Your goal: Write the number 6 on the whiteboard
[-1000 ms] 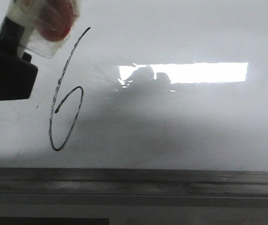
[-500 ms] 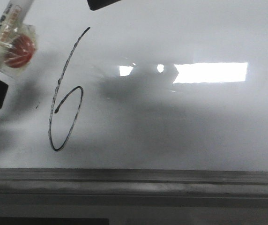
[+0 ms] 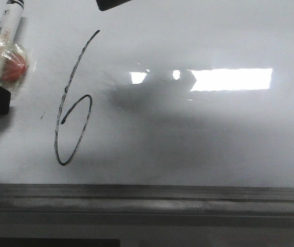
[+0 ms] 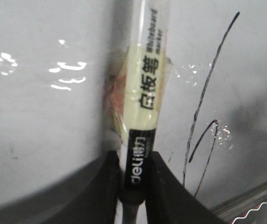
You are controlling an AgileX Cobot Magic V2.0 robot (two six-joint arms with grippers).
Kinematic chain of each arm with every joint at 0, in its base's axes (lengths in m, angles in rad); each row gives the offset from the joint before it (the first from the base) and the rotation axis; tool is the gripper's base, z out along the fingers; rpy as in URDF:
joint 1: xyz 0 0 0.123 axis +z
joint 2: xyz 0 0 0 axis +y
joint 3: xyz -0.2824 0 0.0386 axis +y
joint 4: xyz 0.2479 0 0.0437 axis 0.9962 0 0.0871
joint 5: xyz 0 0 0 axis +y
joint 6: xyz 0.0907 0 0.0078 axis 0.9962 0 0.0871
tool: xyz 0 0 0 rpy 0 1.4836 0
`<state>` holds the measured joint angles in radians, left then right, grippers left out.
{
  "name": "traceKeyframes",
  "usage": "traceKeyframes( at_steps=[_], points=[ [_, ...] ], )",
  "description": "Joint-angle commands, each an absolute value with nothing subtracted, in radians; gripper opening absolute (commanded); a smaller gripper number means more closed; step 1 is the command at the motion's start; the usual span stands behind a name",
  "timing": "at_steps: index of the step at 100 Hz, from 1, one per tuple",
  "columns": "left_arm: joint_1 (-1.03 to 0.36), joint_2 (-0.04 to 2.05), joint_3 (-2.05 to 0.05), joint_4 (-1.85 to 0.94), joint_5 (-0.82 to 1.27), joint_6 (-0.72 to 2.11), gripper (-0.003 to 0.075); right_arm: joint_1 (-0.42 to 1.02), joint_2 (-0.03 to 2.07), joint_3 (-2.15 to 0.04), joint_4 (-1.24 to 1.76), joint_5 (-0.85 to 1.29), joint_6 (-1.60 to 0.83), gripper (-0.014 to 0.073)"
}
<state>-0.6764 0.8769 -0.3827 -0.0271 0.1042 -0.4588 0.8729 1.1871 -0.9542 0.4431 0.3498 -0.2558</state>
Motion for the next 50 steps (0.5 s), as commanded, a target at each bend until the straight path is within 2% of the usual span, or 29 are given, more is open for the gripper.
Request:
traceKeyframes(
  at_steps=[1, 16, 35, 42, 50],
  points=[
    [-0.675, 0.884, -0.412, -0.046, 0.023, -0.466, -0.0014, 0.868, 1.167, -0.982, 0.454, 0.284, -0.265, 0.0456],
    [-0.675, 0.884, -0.412, -0.094, 0.023, -0.466, 0.0082, 0.868, 1.167, -0.982, 0.454, 0.291, -0.265, 0.0456],
    [-0.675, 0.884, -0.412, -0.126, 0.031, -0.466, 0.0294, 0.868, 1.167, -0.982, 0.454, 0.306, -0.265, 0.0456],
    [-0.675, 0.884, -0.412, -0.140, 0.045, -0.466, 0.0330, 0.868, 1.167, -0.982, 0.454, 0.306, -0.265, 0.0456],
    [-0.675, 0.884, -0.412, -0.140, 0.062, -0.466, 0.0333, 0.868, 1.167, -0.982, 0.454, 0.306, -0.265, 0.0456]
  ],
)
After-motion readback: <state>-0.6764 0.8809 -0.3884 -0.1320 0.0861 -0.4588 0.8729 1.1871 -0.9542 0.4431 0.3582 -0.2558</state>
